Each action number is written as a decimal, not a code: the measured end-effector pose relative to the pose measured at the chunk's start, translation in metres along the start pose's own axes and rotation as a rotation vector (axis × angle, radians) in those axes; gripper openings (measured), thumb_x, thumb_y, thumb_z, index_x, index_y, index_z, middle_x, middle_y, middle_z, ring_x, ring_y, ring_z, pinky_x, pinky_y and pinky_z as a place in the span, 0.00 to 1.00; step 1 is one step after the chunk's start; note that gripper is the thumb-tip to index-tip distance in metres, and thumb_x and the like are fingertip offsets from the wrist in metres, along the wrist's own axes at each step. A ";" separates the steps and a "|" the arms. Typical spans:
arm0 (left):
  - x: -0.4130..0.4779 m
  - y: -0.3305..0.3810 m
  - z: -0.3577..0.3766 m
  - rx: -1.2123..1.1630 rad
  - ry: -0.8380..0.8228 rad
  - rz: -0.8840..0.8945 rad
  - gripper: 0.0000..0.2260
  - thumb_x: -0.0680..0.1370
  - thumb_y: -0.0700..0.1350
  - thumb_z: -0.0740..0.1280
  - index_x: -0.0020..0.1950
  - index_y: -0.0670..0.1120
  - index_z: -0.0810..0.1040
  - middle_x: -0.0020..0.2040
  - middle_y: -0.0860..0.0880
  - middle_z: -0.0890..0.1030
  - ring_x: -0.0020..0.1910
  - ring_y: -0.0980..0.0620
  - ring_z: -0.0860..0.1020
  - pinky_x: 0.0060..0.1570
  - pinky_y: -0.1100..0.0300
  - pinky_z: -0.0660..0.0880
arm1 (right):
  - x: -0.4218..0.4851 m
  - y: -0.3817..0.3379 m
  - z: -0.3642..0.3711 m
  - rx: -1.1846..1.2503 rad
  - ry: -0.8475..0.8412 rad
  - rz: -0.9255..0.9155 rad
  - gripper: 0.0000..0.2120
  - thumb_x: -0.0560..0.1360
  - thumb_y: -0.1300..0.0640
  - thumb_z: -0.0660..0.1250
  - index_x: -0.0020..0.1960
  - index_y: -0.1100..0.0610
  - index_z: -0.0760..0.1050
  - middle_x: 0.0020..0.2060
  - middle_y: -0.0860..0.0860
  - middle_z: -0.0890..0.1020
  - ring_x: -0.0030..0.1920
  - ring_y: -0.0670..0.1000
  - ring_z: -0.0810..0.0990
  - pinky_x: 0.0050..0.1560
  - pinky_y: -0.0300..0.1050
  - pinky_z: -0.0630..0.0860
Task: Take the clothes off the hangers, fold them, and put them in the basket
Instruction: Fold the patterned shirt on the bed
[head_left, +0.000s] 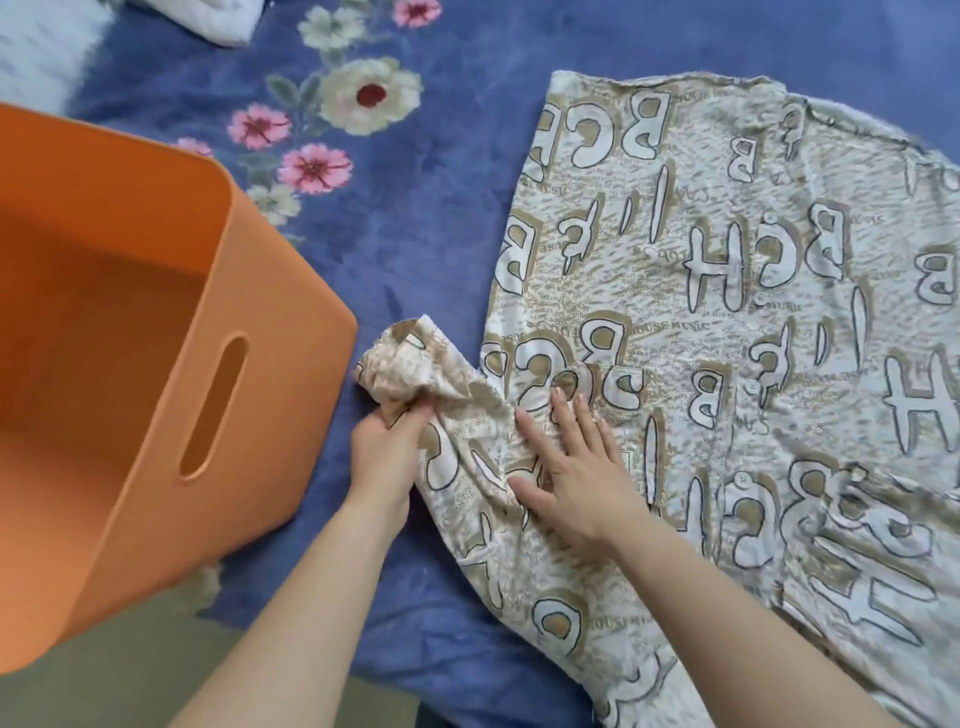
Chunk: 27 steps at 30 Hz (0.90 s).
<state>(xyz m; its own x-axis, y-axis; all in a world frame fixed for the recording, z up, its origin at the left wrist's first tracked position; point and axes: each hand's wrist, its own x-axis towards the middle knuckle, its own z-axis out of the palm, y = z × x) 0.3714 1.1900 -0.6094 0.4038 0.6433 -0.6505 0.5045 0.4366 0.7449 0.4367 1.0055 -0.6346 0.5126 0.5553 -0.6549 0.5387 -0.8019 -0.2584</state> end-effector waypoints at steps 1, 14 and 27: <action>-0.005 0.004 -0.003 0.040 0.062 0.109 0.02 0.78 0.44 0.69 0.46 0.49 0.80 0.42 0.52 0.83 0.44 0.53 0.80 0.45 0.59 0.76 | 0.000 0.000 -0.002 0.019 -0.008 0.000 0.33 0.77 0.30 0.42 0.74 0.37 0.28 0.73 0.50 0.26 0.73 0.54 0.24 0.72 0.51 0.28; -0.025 -0.043 -0.048 -0.189 0.033 -0.212 0.13 0.75 0.52 0.72 0.53 0.44 0.81 0.50 0.47 0.85 0.51 0.50 0.82 0.54 0.51 0.76 | -0.002 -0.008 0.001 0.012 0.020 -0.015 0.38 0.73 0.25 0.44 0.71 0.34 0.24 0.72 0.57 0.25 0.71 0.62 0.23 0.73 0.60 0.30; -0.061 -0.022 0.002 0.785 -0.244 1.093 0.09 0.74 0.41 0.68 0.54 0.42 0.79 0.60 0.41 0.81 0.63 0.51 0.76 0.63 0.61 0.70 | -0.039 0.012 0.022 0.139 0.242 0.001 0.31 0.77 0.33 0.37 0.76 0.41 0.35 0.77 0.47 0.37 0.76 0.48 0.32 0.76 0.48 0.35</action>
<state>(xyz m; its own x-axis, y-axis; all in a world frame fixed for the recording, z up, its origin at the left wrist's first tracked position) 0.3372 1.1395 -0.5866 0.9540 0.2649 0.1402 0.1075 -0.7389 0.6652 0.4087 0.9691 -0.6278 0.6668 0.5776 -0.4709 0.4497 -0.8157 -0.3638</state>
